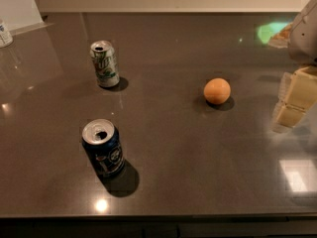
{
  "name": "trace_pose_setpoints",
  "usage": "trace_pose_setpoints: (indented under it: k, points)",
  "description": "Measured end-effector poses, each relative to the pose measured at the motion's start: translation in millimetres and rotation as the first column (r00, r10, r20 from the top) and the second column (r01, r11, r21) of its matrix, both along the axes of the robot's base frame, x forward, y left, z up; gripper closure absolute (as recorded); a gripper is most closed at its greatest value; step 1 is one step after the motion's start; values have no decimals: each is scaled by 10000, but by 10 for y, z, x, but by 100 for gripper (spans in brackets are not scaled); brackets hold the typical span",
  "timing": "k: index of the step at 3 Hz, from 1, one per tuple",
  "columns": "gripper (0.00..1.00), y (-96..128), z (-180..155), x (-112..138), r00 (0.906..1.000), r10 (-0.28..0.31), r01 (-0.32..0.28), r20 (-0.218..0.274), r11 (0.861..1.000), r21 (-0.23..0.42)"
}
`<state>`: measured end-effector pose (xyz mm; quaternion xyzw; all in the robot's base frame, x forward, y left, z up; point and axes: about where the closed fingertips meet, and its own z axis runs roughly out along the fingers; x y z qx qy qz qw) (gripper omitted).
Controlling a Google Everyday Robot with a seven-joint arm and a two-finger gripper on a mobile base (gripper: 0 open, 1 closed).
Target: Move 7up can near pepsi can
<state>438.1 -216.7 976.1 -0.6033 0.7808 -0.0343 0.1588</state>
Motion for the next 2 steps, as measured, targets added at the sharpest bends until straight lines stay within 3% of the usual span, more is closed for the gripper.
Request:
trace_pose_setpoints:
  k: [1,2]
  points:
    - [0,3,6,4,10000,-6,6,30,10000,13]
    - [0,106,-19,200,9998,-38,25,218,9982,601]
